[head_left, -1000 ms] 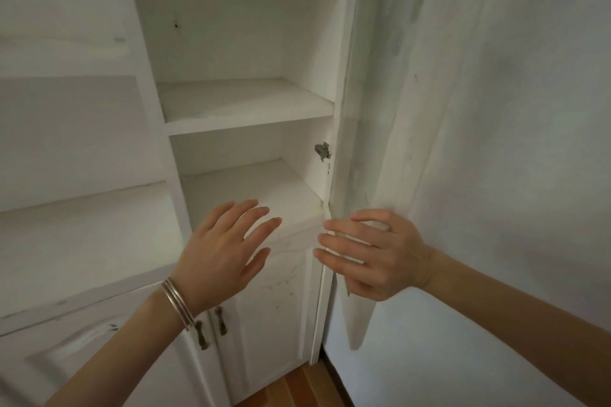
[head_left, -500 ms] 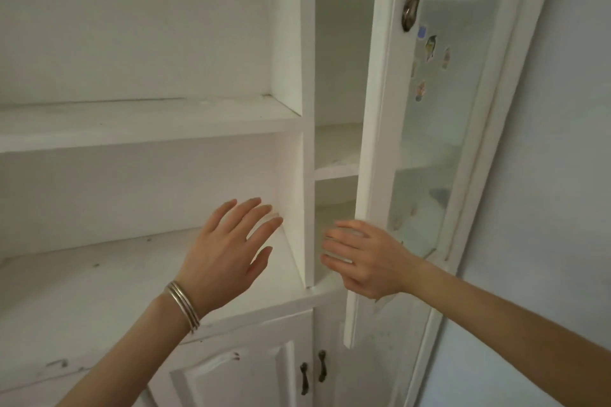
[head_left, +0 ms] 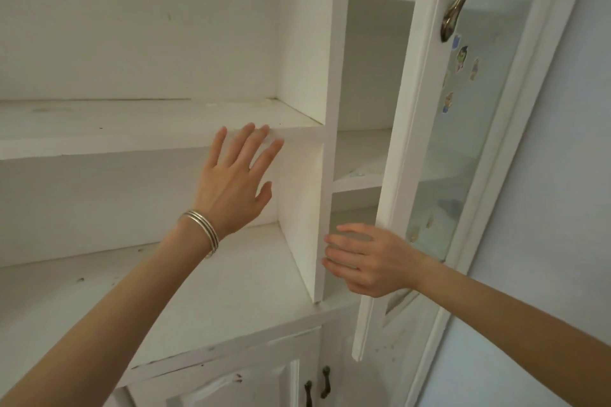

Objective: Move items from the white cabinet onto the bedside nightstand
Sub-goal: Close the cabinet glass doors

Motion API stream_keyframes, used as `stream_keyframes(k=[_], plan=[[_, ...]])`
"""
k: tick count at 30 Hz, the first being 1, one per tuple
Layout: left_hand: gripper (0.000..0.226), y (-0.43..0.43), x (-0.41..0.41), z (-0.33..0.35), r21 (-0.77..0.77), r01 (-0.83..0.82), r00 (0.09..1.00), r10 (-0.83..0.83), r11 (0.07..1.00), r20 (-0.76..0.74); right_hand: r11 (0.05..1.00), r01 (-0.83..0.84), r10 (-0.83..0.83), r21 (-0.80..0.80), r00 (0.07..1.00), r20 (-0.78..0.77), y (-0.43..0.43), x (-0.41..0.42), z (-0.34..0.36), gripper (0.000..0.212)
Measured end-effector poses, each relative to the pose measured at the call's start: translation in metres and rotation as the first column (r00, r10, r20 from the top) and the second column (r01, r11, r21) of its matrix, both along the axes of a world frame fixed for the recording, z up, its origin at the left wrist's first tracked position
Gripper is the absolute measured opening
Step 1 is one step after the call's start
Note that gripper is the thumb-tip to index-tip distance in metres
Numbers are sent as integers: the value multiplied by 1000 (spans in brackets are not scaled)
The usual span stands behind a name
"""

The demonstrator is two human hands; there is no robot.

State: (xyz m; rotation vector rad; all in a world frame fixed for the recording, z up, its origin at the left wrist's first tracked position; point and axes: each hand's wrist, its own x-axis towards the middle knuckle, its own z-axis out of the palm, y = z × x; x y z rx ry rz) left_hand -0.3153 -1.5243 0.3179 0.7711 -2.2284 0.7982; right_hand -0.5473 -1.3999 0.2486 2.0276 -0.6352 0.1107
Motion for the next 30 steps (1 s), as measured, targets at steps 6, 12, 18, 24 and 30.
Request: stream_keyframes(k=[6,12,18,24,30], plan=[[71,-24,-23,-1,-90,-54,998,57,994,37,1000,-25,24,-16,999,-25,-32,2,2,23],[86,-31,-24,-9,-196,-109,990,125,975,71,1000,-24,23,-15,999,-29,-66,3,1,22],[88,-32,-23,-9,-218,-132,984,154,967,89,1000,-23,23,-6,1000,14,-86,3,0,22],[93,-32,-22,-8,-210,-157,976,185,965,118,1000,-25,26,13,999,-38,-86,1,1,20],[88,-31,-26,-8,-169,-142,984,157,975,78,1000,28,-27,-7,996,85,-65,-23,18,25]])
